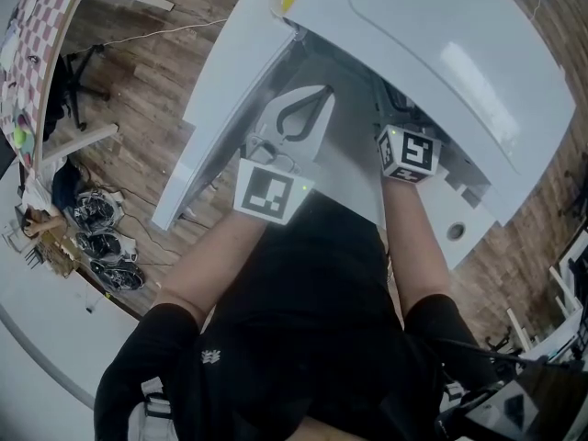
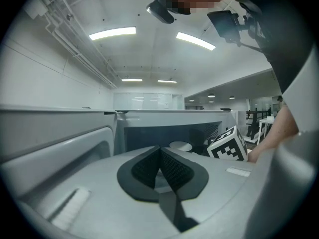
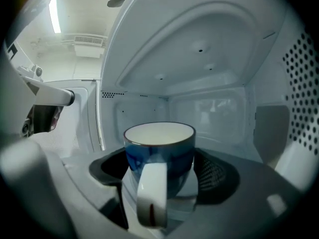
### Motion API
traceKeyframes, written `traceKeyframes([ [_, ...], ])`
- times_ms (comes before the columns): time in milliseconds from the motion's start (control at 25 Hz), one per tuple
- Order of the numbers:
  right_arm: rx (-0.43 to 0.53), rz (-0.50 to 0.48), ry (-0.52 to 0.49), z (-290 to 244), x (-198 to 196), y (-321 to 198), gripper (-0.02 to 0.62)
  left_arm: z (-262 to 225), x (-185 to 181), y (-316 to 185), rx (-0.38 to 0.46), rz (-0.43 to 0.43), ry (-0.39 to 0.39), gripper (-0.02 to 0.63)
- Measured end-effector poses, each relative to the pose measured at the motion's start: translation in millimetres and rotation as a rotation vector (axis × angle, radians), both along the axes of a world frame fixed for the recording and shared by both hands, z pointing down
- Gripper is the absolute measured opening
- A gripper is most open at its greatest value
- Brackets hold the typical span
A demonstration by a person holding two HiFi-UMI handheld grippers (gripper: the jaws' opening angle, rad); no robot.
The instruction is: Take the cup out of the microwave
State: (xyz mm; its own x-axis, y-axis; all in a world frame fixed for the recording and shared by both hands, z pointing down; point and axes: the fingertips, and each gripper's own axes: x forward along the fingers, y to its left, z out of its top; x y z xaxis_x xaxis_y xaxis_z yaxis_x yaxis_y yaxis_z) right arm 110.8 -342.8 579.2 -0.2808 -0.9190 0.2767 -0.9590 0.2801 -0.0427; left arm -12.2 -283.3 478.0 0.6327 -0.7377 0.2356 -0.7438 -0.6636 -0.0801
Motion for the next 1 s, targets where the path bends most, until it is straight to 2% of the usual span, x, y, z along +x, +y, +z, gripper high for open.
traceKeyframes([
  [720,0.001,0.012,0.056,6.9,-0.1,-3.9,0.388,-1.2,-3.3,-3.7,-0.007,-0.02,0.002,0.003],
  [1000,-0.033,0.012,0.045,6.8,0.4,-3.7,0.387,-4.4,-8.2,-0.7,-0.007,-0.031,0.013,0.003],
])
